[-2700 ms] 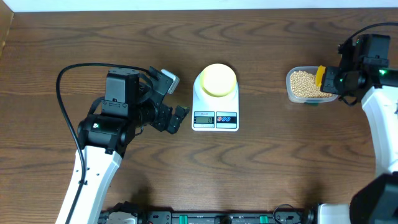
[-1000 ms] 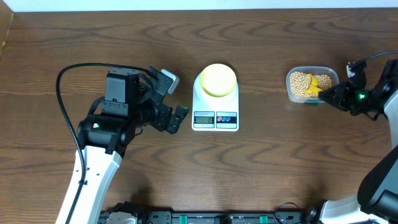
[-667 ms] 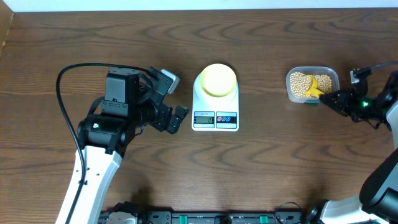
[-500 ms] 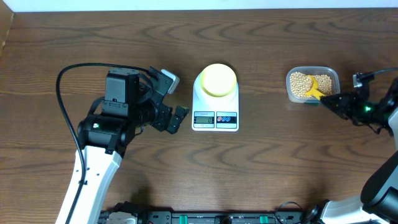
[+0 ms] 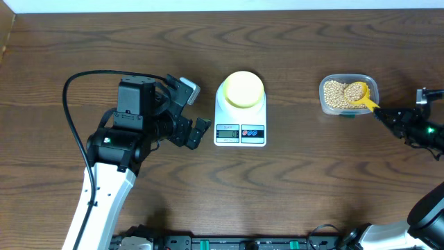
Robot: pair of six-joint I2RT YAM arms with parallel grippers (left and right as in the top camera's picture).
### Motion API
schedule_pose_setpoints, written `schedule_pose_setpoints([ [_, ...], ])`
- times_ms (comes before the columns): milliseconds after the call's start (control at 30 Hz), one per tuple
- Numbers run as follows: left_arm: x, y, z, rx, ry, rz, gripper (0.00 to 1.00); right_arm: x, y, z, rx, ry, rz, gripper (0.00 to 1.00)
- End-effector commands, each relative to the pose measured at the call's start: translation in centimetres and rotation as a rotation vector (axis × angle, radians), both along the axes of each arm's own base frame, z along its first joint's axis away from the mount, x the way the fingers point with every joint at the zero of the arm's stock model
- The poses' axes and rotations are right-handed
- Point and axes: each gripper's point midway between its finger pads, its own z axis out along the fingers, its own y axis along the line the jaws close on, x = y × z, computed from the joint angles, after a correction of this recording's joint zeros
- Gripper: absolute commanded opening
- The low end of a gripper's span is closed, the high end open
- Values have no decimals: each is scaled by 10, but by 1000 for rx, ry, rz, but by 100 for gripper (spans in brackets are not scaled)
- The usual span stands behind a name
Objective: Scoop item into bowl and weigh 50g on scale
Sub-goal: 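Drag the yellow scoop through the soybeans with the right gripper, then lift the filled yellow scoop out of the tub with the right gripper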
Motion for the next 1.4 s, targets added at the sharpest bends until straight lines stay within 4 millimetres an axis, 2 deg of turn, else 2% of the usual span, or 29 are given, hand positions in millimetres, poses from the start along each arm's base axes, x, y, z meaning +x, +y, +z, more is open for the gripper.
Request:
schedule_pose_setpoints([
  [0, 0, -2, 2, -12, 2, -4, 100, -1, 1, 13, 119, -47, -12, 1],
  [400, 0, -2, 2, -12, 2, -4, 100, -13, -10, 32, 276, -62, -86, 1],
  [667, 0, -2, 2, -12, 2, -4, 100, -13, -6, 49, 372, -123, -79, 1],
  [900, 0, -2, 2, -12, 2, -4, 100, -16, 0, 54, 411, -120, -74, 1],
  [1067, 0, -2, 2, -12, 2, -4, 100, -13, 19, 56, 433, -107, -22, 1],
  [1167, 0, -2, 2, -12, 2, -4, 100, -8, 40, 68, 488, -140, 43, 1],
  [1367, 0, -2, 2, -12, 2, -4, 100, -6, 71, 68, 510, -96, 129, 1],
])
